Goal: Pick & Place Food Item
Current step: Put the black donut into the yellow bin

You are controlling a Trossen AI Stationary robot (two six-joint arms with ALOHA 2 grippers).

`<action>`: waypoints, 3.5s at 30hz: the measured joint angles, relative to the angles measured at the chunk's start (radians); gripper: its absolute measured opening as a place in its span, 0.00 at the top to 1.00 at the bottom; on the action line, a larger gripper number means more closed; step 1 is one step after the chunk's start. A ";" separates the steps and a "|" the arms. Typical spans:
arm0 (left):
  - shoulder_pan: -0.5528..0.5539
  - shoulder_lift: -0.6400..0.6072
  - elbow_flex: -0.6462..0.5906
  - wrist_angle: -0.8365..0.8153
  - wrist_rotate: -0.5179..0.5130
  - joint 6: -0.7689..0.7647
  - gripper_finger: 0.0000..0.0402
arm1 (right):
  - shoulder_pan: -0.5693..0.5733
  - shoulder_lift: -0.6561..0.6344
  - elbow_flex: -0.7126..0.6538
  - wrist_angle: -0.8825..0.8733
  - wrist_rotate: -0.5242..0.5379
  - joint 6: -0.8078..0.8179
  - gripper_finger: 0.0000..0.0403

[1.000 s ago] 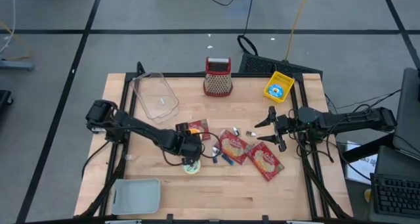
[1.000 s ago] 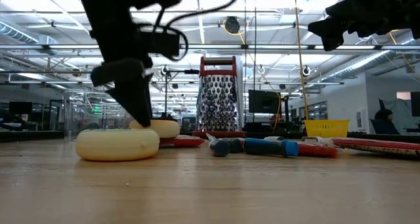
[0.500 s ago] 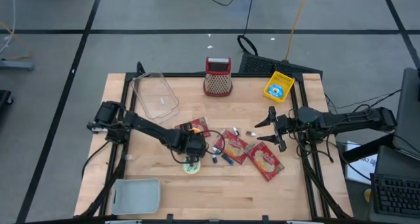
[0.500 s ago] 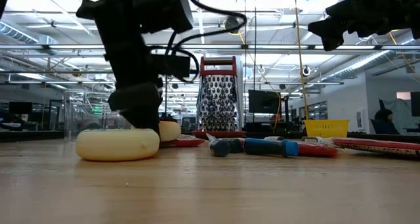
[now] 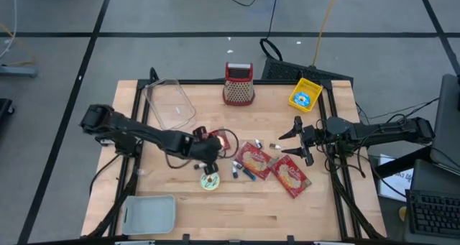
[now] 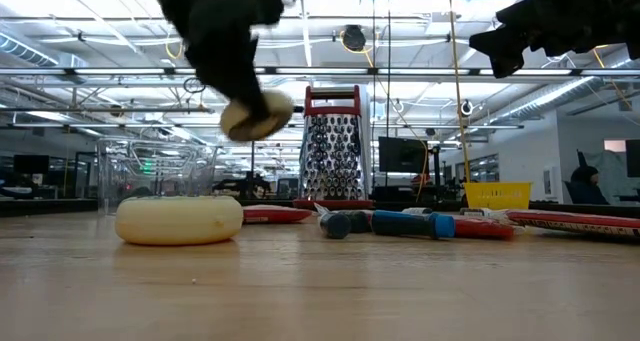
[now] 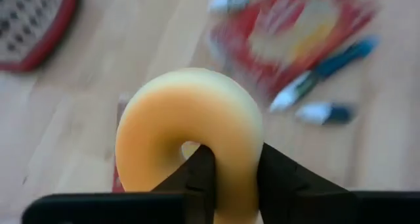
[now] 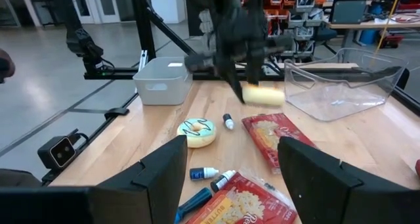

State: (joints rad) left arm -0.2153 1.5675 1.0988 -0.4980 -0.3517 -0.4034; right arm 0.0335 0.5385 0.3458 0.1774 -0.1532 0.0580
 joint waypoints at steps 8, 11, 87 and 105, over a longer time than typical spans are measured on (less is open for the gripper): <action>0.002 -0.087 0.001 0.351 0.164 0.005 0.81 | 0.000 0.027 0.001 0.060 0.000 0.009 0.43; 0.002 -0.088 0.001 0.489 0.286 0.006 0.80 | 0.000 0.065 0.001 0.121 0.000 0.009 0.43; 0.083 0.114 0.001 0.763 0.691 -0.250 0.71 | 0.119 0.818 0.270 0.522 -0.085 -0.343 0.84; 0.238 0.061 0.002 0.756 0.928 -0.265 0.32 | 0.120 0.818 0.269 0.482 -0.093 -0.332 0.89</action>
State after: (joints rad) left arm 0.0229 1.6281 1.1009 0.2581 0.5763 -0.6684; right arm 0.1539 1.3563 0.6144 0.6598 -0.2460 -0.2737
